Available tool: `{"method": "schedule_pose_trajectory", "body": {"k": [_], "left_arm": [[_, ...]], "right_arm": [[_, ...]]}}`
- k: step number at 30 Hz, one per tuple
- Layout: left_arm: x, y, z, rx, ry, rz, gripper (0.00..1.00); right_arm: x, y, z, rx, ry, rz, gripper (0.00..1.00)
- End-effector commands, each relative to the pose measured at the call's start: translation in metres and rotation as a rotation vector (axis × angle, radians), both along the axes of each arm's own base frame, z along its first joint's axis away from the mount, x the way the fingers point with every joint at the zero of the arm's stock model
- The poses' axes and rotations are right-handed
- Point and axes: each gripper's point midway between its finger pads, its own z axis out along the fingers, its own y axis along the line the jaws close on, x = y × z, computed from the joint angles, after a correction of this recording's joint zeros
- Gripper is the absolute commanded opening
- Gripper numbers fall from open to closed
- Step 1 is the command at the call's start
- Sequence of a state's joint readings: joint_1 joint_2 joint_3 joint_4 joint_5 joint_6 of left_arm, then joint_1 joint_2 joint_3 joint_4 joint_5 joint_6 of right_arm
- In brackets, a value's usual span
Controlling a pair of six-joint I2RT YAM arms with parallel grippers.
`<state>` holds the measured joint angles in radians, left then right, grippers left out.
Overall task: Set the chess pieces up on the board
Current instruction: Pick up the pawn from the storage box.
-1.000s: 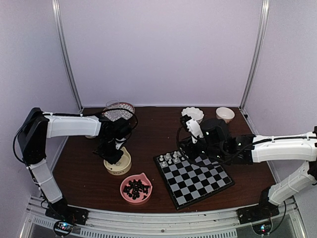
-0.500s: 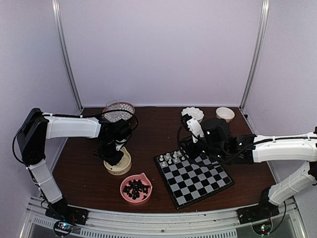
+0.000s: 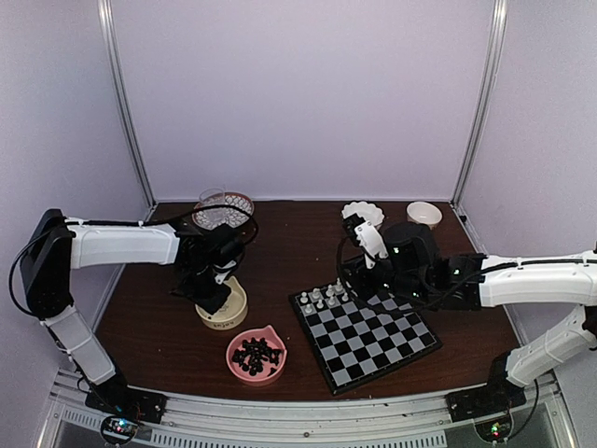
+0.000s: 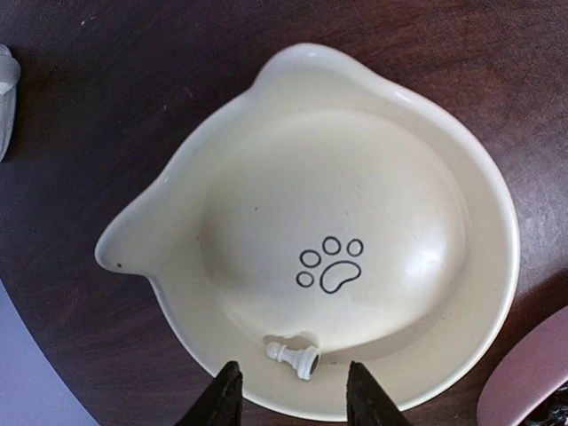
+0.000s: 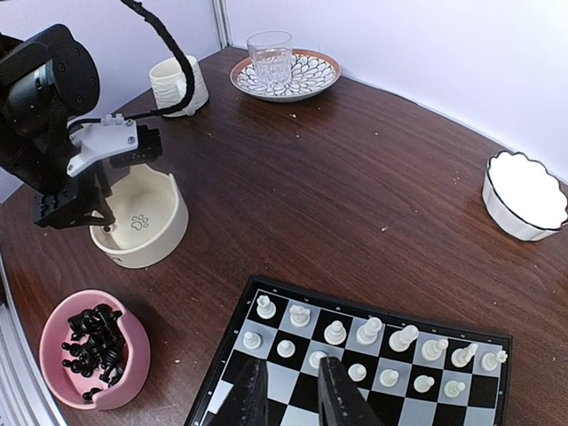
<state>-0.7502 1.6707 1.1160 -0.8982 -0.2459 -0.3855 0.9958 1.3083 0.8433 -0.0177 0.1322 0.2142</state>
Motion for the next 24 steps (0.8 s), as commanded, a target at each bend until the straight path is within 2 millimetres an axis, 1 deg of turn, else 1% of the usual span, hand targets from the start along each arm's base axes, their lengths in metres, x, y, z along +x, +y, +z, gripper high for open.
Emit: {"method": "schedule_pose_trajectory", "body": {"k": [1,2,4,8,11,13,15,16,17,18,19,20,22,24], "left_arm": [[0.005,-0.005,-0.003,-0.047,-0.054,0.023,0.44],[0.009,-0.005,0.002,-0.062,-0.086,0.031,0.45],[0.011,-0.005,0.009,-0.086,-0.124,0.033,0.47],[0.012,-0.005,0.020,-0.130,-0.170,0.056,0.50],[0.015,-0.001,0.027,-0.153,-0.224,0.106,0.53],[0.020,-0.001,0.032,-0.178,-0.268,0.128,0.52],[0.028,0.002,0.039,-0.185,-0.327,0.169,0.50],[0.031,0.003,0.043,-0.193,-0.353,0.192,0.47],[0.036,0.003,0.046,-0.208,-0.380,0.223,0.37],[0.040,0.002,0.048,-0.232,-0.406,0.264,0.30],[0.045,0.001,0.050,-0.260,-0.430,0.303,0.25],[0.049,-0.001,0.052,-0.288,-0.448,0.342,0.24],[0.058,-0.011,0.056,-0.342,-0.454,0.390,0.25],[0.063,-0.011,0.062,-0.321,-0.440,0.465,0.25]], "right_arm": [[0.001,-0.009,0.011,0.040,-0.019,-0.032,0.23],[0.002,-0.009,0.016,0.061,-0.028,-0.036,0.23],[0.001,-0.010,0.017,0.073,-0.024,-0.040,0.23],[0.002,-0.016,0.016,0.085,-0.022,-0.070,0.24],[0.002,-0.021,0.015,0.088,-0.010,-0.095,0.25],[0.000,-0.021,0.012,0.095,0.001,-0.093,0.25],[0.000,-0.022,0.010,0.083,-0.002,-0.089,0.26],[0.001,-0.024,0.009,0.070,-0.011,-0.096,0.26],[0.003,-0.028,0.006,0.042,-0.016,-0.110,0.26],[0.006,-0.030,0.004,0.022,-0.023,-0.124,0.27],[0.010,-0.031,0.005,0.017,-0.032,-0.135,0.27],[0.015,-0.029,0.008,0.014,-0.036,-0.140,0.27],[0.024,-0.023,0.018,0.023,-0.046,-0.147,0.26],[0.032,-0.013,0.028,0.033,-0.055,-0.138,0.26]]}}
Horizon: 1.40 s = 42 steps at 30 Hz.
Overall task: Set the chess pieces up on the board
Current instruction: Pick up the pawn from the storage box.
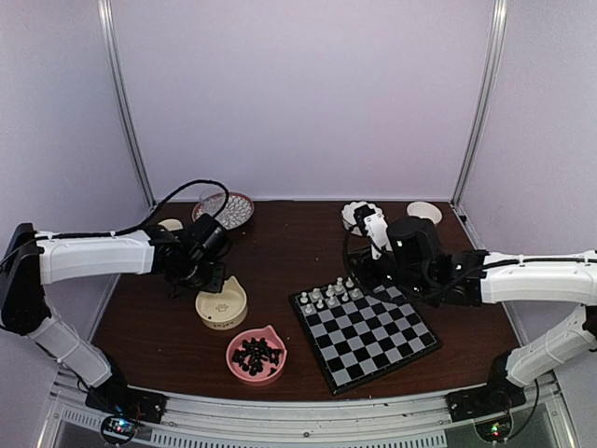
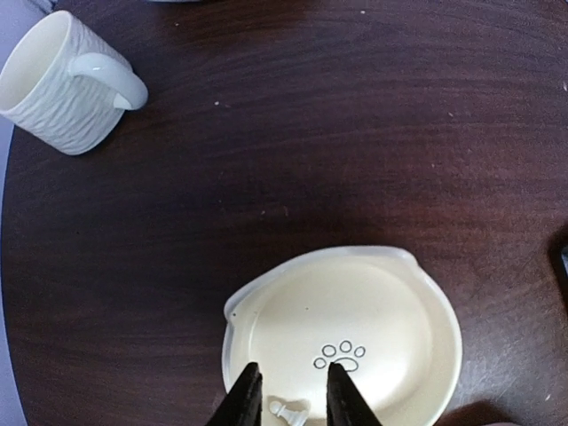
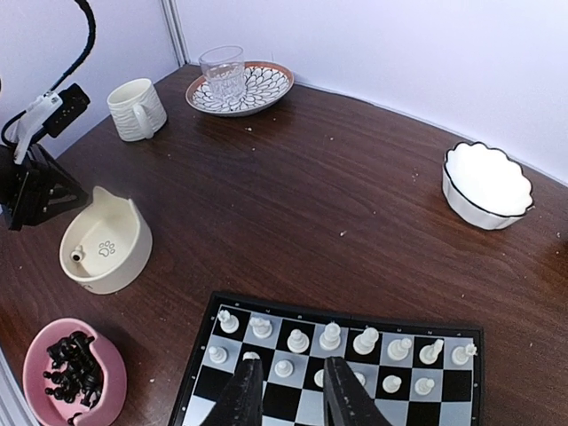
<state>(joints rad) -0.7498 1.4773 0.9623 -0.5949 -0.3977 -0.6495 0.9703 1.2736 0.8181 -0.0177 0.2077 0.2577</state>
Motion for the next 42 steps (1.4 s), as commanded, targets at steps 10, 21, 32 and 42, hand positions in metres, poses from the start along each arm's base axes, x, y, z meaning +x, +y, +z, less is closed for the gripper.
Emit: {"method": "schedule_pose_trajectory", "body": {"k": [10,21,32,42], "left_arm": [[-0.013,-0.015,0.035,-0.254,0.161,0.404,0.33],[-0.048,-0.012,0.027,-0.305,0.348,0.618,0.35],[-0.047,-0.028,0.026,-0.321,0.489,0.703,0.33],[-0.055,-0.016,0.001,-0.307,0.612,0.764,0.35]], "right_arm": [[0.059,0.032,0.057,0.023,-0.089,-0.048,0.23],[0.052,0.026,0.062,0.029,-0.030,-0.047,0.24],[0.031,-0.006,0.062,0.026,0.018,-0.088,0.24],[0.028,-0.007,0.059,-0.010,0.040,-0.074,0.24]]}}
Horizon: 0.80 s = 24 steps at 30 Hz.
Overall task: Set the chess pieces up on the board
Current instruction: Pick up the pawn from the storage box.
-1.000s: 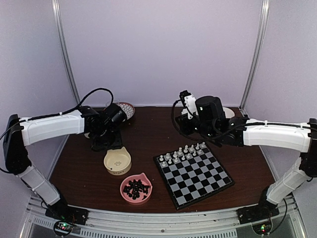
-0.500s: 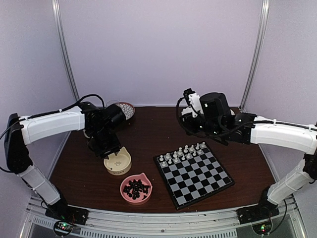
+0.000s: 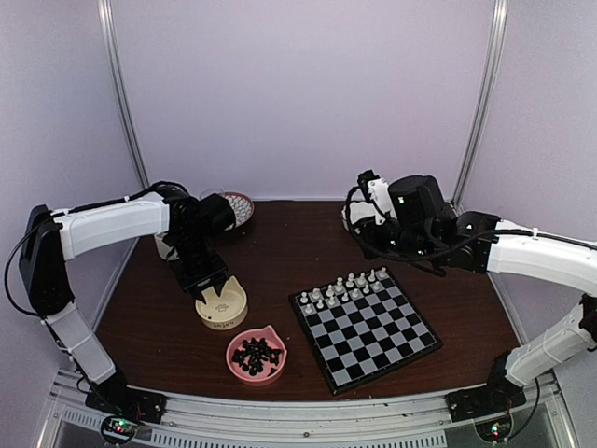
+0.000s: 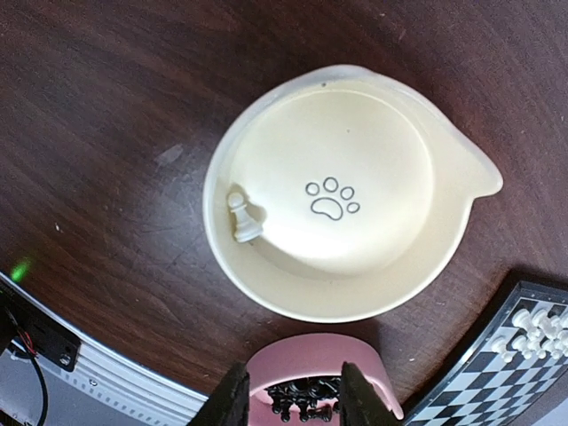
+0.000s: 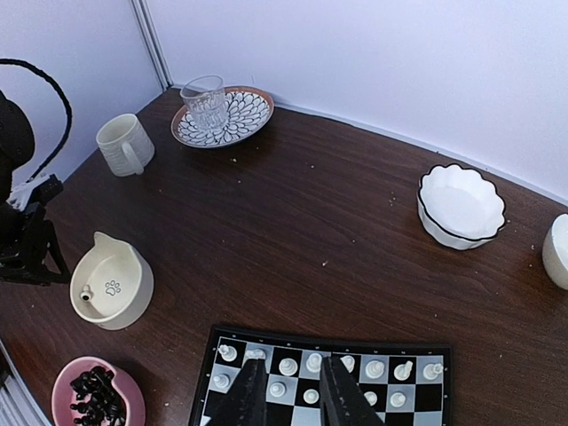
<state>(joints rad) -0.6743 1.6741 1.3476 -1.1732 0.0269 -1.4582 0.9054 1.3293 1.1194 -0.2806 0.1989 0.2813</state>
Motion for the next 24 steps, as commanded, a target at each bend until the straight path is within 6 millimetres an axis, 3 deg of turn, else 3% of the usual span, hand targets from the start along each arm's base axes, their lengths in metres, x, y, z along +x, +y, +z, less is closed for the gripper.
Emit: {"method": "schedule_pose_trajectory", "body": {"k": [1,10,24], "left_arm": [[-0.002,0.000,-0.011,-0.013,0.061,0.021,0.35],[0.024,0.010,-0.028,-0.003,0.034,0.095,0.30],[0.018,0.013,-0.070,-0.017,0.076,0.135,0.29]], "right_arm": [[-0.001,-0.004,-0.004,-0.018,0.018,-0.004,0.24],[-0.005,-0.007,-0.015,-0.037,0.030,0.003,0.23],[-0.011,-0.017,-0.018,-0.060,0.042,0.002,0.23]]}}
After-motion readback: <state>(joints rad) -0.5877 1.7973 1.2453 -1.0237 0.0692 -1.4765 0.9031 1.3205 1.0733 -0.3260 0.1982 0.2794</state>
